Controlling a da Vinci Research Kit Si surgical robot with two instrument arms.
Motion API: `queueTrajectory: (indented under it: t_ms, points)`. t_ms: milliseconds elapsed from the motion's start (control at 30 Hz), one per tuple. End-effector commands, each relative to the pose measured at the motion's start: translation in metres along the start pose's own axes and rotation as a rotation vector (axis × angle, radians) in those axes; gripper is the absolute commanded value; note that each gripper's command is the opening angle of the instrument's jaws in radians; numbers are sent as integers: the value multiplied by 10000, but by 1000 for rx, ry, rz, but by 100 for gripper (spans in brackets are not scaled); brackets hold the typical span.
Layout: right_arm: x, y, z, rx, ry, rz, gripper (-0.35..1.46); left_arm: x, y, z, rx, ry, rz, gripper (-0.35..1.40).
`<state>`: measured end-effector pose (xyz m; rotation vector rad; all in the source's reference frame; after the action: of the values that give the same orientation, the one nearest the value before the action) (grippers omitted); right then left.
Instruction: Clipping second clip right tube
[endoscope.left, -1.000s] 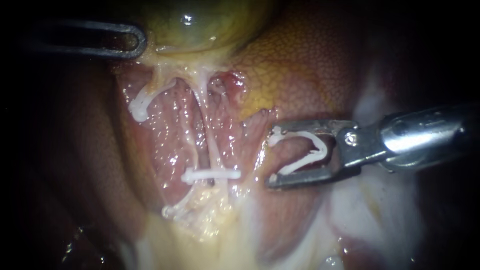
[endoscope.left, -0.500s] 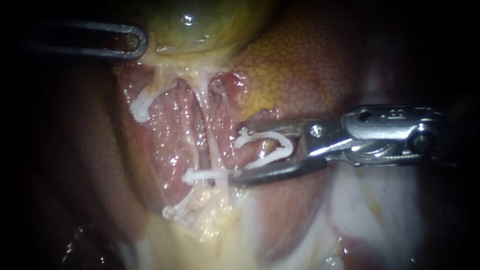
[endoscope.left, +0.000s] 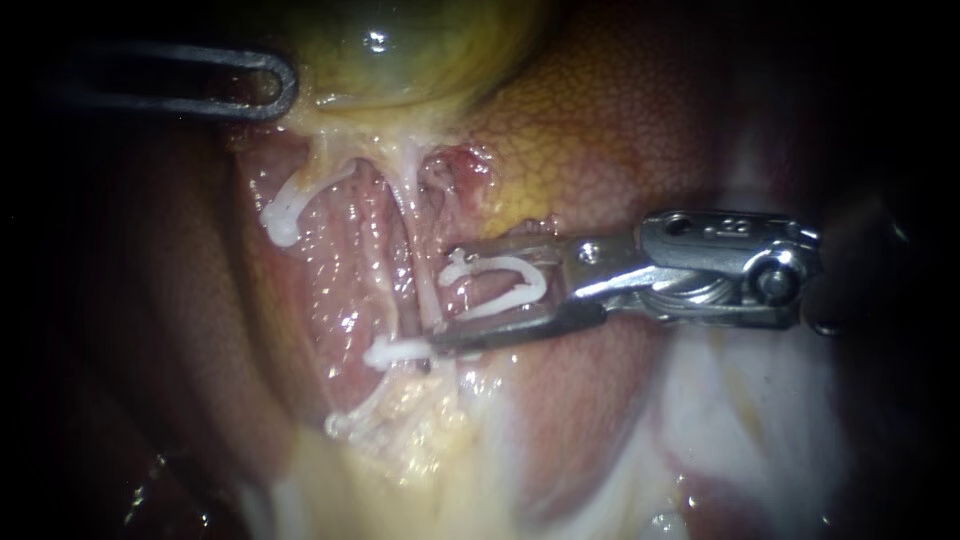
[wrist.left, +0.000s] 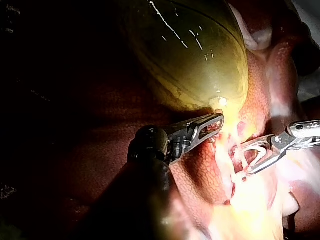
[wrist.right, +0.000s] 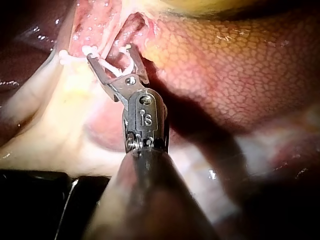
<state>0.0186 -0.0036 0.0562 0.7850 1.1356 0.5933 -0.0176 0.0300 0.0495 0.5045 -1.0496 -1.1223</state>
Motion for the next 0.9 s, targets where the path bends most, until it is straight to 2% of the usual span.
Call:
queueTrajectory:
  t_ms: [33,267,433,633,900]
  points:
    - [0,1,2,9,10,6,49,0,0,0,0,0,0,-35]
    - [-7,11,17,95,67,38,50,0,-1,1,-1,0,0,-35]
    - [-11,12,19,217,133,34,47,0,-1,2,-1,-1,0,-35]
    - [-15,9,20,330,171,13,44,0,-2,3,1,0,-1,-35]
    - [-13,-4,26,426,191,2,40,-1,-3,4,0,0,-1,-35]
